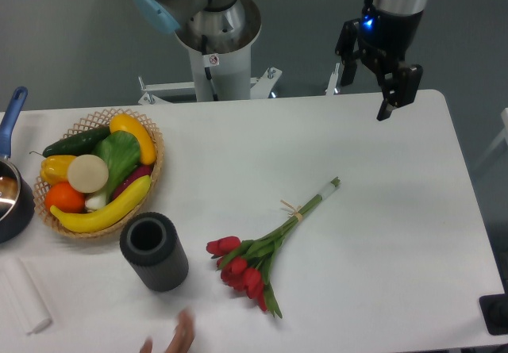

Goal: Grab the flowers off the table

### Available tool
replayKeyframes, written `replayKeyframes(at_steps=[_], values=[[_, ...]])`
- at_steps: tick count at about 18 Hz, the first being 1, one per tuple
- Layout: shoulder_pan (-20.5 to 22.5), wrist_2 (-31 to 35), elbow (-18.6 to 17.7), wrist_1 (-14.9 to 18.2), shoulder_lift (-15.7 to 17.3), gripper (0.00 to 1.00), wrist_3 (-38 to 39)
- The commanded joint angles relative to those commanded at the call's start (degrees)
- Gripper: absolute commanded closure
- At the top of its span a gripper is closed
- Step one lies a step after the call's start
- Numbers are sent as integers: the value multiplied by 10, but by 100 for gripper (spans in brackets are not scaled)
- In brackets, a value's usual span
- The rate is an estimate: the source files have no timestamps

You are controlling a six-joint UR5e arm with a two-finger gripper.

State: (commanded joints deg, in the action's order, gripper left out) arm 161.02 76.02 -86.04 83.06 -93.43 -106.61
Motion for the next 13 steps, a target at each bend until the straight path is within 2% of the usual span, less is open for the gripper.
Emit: replayKeyframes(at_steps=[4, 10, 13], values=[[-2, 2, 7, -1, -1, 0, 1], [-3, -1, -3, -1, 0, 0, 7], [-3, -1, -11, -7, 3, 0, 47]])
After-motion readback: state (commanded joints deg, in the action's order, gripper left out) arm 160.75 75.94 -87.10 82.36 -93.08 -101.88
